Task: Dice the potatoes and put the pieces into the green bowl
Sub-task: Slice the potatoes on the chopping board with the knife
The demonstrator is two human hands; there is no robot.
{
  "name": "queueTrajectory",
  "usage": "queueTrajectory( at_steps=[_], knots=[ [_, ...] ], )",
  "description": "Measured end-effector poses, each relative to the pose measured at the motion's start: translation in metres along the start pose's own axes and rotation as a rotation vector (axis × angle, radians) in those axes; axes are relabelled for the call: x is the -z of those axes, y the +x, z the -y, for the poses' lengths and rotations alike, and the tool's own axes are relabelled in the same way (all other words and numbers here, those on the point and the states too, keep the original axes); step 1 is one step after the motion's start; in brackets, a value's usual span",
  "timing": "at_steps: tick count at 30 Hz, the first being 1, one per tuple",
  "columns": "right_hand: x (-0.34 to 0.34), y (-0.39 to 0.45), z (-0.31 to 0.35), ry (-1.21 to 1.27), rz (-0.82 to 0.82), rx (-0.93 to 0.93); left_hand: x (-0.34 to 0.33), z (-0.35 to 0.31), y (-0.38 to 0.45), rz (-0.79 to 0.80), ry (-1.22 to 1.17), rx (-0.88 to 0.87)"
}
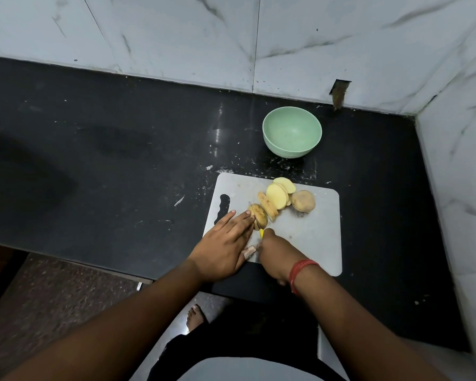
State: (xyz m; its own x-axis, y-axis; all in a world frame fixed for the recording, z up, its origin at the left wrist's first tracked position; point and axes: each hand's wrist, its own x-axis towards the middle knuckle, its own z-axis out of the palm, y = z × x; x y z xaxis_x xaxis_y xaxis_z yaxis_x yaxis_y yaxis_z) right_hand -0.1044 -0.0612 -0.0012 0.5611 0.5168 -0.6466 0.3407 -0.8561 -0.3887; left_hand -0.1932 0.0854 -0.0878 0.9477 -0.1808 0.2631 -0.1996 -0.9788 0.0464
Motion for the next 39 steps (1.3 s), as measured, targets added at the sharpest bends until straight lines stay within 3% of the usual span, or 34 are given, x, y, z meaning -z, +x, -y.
queueTrajectory(
  at_steps=[15,23,30,39],
  knots=[
    [-0.011,-0.019,-0.013,0.044,0.027,-0.032,-0.002,-0.002,0.000,0.014,0.003,-0.033],
    [-0.031,-0.046,-0.031,-0.072,0.022,-0.021,-0.003,0.000,-0.001,0.040,-0.053,-0.046],
    [-0.026,-0.073,-0.048,0.018,-0.116,0.024,0.020,0.022,0.018,-0.009,-0.308,0.013],
    [-0.026,-0.065,-0.037,-0.027,-0.149,0.070,0.051,0.061,0.080,0.188,-0.191,-0.285]
  ],
)
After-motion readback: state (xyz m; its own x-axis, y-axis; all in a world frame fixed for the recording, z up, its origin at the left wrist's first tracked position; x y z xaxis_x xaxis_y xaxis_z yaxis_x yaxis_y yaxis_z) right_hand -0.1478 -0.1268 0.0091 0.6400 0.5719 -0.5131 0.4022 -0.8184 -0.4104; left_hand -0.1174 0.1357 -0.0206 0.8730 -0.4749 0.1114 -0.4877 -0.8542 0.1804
